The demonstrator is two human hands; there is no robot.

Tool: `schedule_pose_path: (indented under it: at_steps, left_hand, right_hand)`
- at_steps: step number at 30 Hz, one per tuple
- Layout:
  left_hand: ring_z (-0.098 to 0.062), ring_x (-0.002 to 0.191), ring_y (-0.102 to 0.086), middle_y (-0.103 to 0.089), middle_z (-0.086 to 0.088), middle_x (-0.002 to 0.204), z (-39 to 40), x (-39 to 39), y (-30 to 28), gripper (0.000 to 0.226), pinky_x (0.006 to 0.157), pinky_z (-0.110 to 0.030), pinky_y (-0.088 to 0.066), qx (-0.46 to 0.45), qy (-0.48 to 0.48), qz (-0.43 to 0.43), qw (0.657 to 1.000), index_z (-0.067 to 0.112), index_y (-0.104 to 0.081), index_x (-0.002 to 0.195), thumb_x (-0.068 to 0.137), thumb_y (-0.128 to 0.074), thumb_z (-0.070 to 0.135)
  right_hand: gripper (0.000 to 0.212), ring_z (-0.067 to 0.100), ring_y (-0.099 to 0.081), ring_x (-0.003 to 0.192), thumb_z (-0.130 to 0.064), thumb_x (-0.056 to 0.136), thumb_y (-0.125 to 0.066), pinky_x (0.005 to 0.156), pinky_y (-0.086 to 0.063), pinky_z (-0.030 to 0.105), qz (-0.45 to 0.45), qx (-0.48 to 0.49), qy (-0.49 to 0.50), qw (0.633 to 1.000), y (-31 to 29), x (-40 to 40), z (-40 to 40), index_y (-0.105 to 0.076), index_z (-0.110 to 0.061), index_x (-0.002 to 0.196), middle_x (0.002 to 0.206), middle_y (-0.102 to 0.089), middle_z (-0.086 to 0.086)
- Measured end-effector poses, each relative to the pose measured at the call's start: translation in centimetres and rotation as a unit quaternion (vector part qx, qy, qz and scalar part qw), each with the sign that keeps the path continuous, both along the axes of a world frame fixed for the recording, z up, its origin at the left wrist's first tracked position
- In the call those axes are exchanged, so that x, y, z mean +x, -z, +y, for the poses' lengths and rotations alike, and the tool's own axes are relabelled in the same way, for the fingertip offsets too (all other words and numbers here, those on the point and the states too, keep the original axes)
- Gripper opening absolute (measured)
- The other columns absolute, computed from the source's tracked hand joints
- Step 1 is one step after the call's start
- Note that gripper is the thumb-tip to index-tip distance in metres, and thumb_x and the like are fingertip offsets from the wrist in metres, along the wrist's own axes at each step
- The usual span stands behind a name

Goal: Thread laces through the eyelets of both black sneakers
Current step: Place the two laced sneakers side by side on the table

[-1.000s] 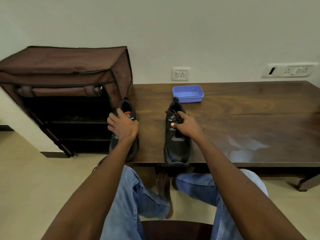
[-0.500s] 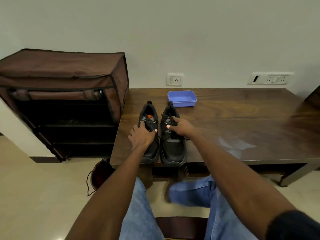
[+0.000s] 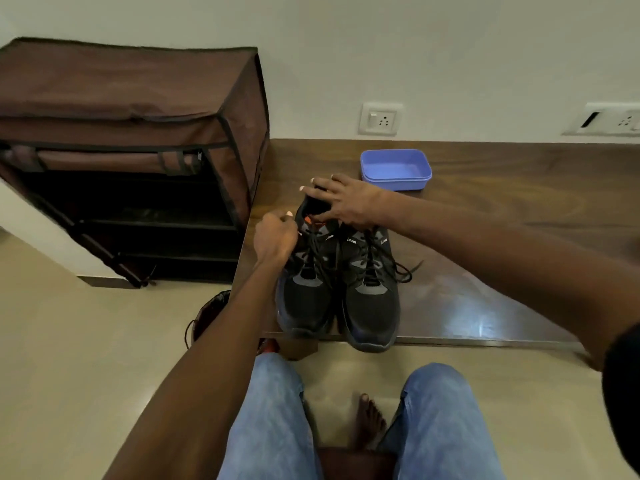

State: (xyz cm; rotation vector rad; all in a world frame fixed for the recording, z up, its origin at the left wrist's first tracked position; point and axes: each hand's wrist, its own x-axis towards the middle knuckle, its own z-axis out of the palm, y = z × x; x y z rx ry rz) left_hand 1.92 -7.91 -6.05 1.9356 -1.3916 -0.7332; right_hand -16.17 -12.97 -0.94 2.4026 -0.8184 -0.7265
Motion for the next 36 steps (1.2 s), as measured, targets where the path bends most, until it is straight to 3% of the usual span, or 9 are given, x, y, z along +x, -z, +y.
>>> schedule_pose_path:
  at_steps: [7, 11, 17, 21, 25, 28, 30, 33, 36]
  left_hand:
    - [-0.021, 0.085, -0.056, -0.062, -0.002, 0.09, -0.8, -0.2, -1.1, 0.023, 0.075, -0.032, -0.04, 0.064, 0.006, -0.036, 0.997, 0.013, -0.066, 0.097, 0.101, -0.046, 0.023]
    - [-0.02, 0.091, -0.058, -0.061, -0.001, 0.097, 1.5, -0.4, -4.7, 0.02, 0.075, -0.034, -0.044, 0.088, -0.006, -0.047, 0.995, 0.014, -0.062, 0.102, 0.1, -0.047, 0.027]
    - [-0.024, 0.085, -0.061, -0.059, -0.005, 0.094, 8.4, -3.3, -10.2, 0.009, 0.071, -0.039, -0.05, 0.145, 0.091, -0.074, 0.982, 0.021, -0.043, 0.1, 0.102, -0.046, 0.029]
    - [-0.034, 0.099, -0.061, -0.058, -0.011, 0.114, 12.8, -6.1, -10.7, 0.029, 0.08, -0.04, -0.048, 0.269, 0.193, -0.082, 0.94, 0.022, -0.044, 0.111, 0.095, -0.054, 0.043]
    - [-0.045, 0.137, -0.03, -0.02, -0.019, 0.154, 14.7, -7.0, -10.2, 0.063, 0.11, -0.045, -0.034, 0.353, 0.227, -0.128, 0.899, 0.027, -0.036, 0.146, 0.089, -0.062, 0.027]
    - [-0.044, 0.148, -0.01, 0.01, -0.024, 0.161, 14.3, -7.3, -10.2, 0.057, 0.117, -0.045, -0.028, 0.38, 0.156, -0.139, 0.901, 0.016, -0.042, 0.146, 0.094, -0.064, 0.026]
    - [-0.043, 0.149, -0.011, -0.001, -0.027, 0.161, 13.4, -7.1, -9.4, 0.05, 0.117, -0.044, -0.026, 0.43, 0.153, -0.14, 0.879, 0.007, -0.053, 0.137, 0.096, -0.063, 0.034]
    - [-0.039, 0.137, -0.037, -0.051, -0.022, 0.138, 12.6, -6.8, -8.4, 0.04, 0.111, -0.041, -0.034, 0.466, 0.17, -0.127, 0.859, 0.006, -0.061, 0.125, 0.098, -0.058, 0.035]
    - [-0.037, 0.129, -0.046, -0.059, -0.018, 0.129, 12.4, -6.3, -7.8, 0.037, 0.107, -0.038, -0.04, 0.44, 0.183, -0.136, 0.868, 0.003, -0.059, 0.125, 0.1, -0.055, 0.031]
  right_hand:
    - [0.044, 0.035, -0.011, 0.15, -0.042, 0.092, -0.053, 0.12, -0.016, 0.051, -0.047, 0.056, 0.087, 0.994, -1.0, -1.9, 0.7, -0.062, -0.025, 0.131, 0.165, -0.006, 0.018]
    - [0.049, 0.034, -0.02, 0.144, -0.045, 0.091, -0.052, 0.115, -0.02, 0.05, -0.118, 0.105, 0.277, 0.948, -2.6, -4.2, 5.2, -0.064, -0.017, 0.13, 0.157, -0.026, 0.016]
    - [0.073, 0.041, -0.028, 0.138, -0.067, 0.084, -0.056, 0.114, -0.026, 0.051, -0.243, 0.172, 0.632, 0.716, -1.5, -3.6, 13.5, -0.058, -0.016, 0.136, 0.153, -0.028, 0.019]
    - [0.075, 0.042, -0.021, 0.141, -0.07, 0.088, -0.05, 0.115, -0.021, 0.05, -0.297, 0.234, 0.709, 0.596, -2.5, -1.5, 15.9, -0.049, -0.018, 0.141, 0.154, -0.022, 0.022]
    - [0.072, 0.045, -0.024, 0.138, -0.052, 0.092, -0.055, 0.114, -0.025, 0.047, -0.317, 0.303, 0.677, 0.591, -3.2, -1.5, 17.5, -0.035, -0.014, 0.149, 0.152, -0.025, 0.026]
    - [0.072, 0.043, -0.037, 0.131, -0.048, 0.082, -0.065, 0.109, -0.036, 0.044, -0.295, 0.339, 0.671, 0.59, -3.0, -2.3, 18.4, -0.045, -0.014, 0.143, 0.144, -0.043, 0.022]
    - [0.076, 0.041, -0.047, 0.126, -0.053, 0.078, -0.068, 0.105, -0.043, 0.041, -0.302, 0.351, 0.68, 0.568, -2.0, -2.4, 18.4, -0.047, -0.013, 0.14, 0.137, -0.053, 0.021]
    - [0.066, 0.037, -0.053, 0.125, -0.046, 0.087, -0.065, 0.105, -0.045, 0.042, -0.31, 0.366, 0.665, 0.573, -2.1, -2.1, 17.8, -0.049, -0.012, 0.141, 0.137, -0.055, 0.018]
    - [0.045, 0.032, -0.055, 0.124, -0.035, 0.1, -0.055, 0.109, -0.041, 0.04, -0.274, 0.372, 0.655, 0.598, -2.5, -1.8, 17.4, -0.055, -0.004, 0.132, 0.133, -0.059, 0.015]
